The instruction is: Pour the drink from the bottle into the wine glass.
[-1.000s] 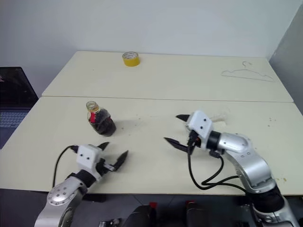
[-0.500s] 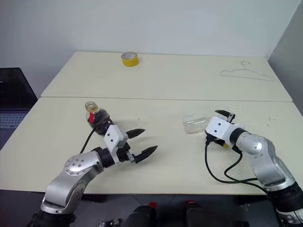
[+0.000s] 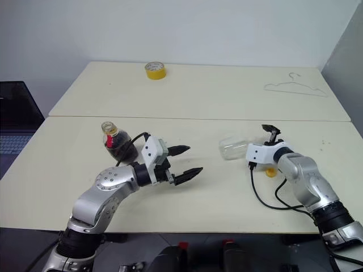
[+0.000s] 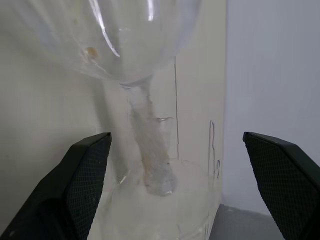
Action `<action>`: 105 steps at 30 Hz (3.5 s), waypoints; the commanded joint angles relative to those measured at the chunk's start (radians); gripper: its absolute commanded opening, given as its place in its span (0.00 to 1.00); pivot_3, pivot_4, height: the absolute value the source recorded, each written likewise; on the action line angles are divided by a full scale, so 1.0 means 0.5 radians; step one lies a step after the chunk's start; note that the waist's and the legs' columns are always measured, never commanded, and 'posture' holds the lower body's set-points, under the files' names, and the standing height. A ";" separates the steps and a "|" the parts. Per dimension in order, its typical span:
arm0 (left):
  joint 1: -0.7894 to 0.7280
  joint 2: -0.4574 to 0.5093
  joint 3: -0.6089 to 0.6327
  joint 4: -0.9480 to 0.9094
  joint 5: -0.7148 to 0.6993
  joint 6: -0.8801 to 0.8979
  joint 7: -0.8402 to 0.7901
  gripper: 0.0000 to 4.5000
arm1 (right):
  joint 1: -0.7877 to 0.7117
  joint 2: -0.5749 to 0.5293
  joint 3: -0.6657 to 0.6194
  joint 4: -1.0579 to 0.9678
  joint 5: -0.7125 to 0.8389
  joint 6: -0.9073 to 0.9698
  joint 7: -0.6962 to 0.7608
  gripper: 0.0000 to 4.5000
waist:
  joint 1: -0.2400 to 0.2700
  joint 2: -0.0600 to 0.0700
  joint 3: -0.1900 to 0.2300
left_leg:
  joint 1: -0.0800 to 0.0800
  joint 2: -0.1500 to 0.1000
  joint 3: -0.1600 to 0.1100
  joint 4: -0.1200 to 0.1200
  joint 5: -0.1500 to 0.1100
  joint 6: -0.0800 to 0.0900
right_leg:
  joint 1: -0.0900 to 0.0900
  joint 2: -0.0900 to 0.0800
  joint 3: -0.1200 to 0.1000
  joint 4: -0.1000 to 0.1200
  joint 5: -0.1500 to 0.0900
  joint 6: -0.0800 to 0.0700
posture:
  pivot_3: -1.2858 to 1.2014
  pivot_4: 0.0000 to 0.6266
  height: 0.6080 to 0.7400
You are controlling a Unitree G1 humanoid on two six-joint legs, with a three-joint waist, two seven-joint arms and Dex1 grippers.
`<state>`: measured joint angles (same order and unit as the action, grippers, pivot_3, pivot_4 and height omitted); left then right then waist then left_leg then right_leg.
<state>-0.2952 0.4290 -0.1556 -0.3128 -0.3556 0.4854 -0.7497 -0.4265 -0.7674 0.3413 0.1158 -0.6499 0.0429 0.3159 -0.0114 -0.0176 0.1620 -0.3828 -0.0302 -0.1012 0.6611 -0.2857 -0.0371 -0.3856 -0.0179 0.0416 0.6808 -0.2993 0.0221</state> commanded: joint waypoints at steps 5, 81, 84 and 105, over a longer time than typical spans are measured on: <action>-0.044 -0.031 -0.014 -0.071 -0.011 0.044 0.047 1.00 | -0.118 0.141 0.028 0.243 -0.146 -0.126 -0.207 0.92 | -0.022 0.000 0.000 | 0.000 0.000 -0.001 0.000 0.000 0.000 | 0.000 0.000 0.000 0.001 0.000 0.000 | 0.52 0.24 1.00; 0.783 0.144 0.594 -0.350 -0.258 -0.146 0.157 1.00 | 0.202 1.054 -0.131 -0.127 1.227 -0.221 0.583 0.99 | -0.036 0.002 0.000 | 0.003 0.001 -0.006 -0.001 -0.004 0.007 | 0.000 0.001 -0.002 0.002 0.000 -0.001 | 0.52 0.24 1.00; 0.791 0.134 0.582 -0.336 -0.235 -0.171 0.171 1.00 | 0.264 0.985 -0.109 -0.234 1.188 -0.233 0.599 0.99 | -0.035 0.002 0.000 | 0.003 0.001 -0.005 -0.001 -0.004 0.007 | 0.000 0.001 -0.002 0.002 0.000 -0.001 | 0.52 0.24 1.00; 1.073 -0.037 0.768 -0.302 -0.071 -0.432 0.502 1.00 | 0.645 0.373 -0.498 -1.584 2.092 0.933 0.911 0.99 | -0.028 0.001 0.000 | 0.002 0.002 -0.007 -0.001 -0.005 0.009 | 0.003 0.001 -0.004 -0.001 0.000 0.000 | 0.52 0.24 1.00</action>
<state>0.2421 0.4106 0.2034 -0.4398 -0.4053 0.3024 -0.5123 -0.1002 -0.5667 0.1110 -0.6135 0.3447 0.4665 0.7635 -0.0253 -0.0169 0.1621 -0.3816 -0.0292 -0.1049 0.6609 -0.2884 -0.0324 -0.3837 -0.0176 0.0396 0.6804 -0.2994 0.0219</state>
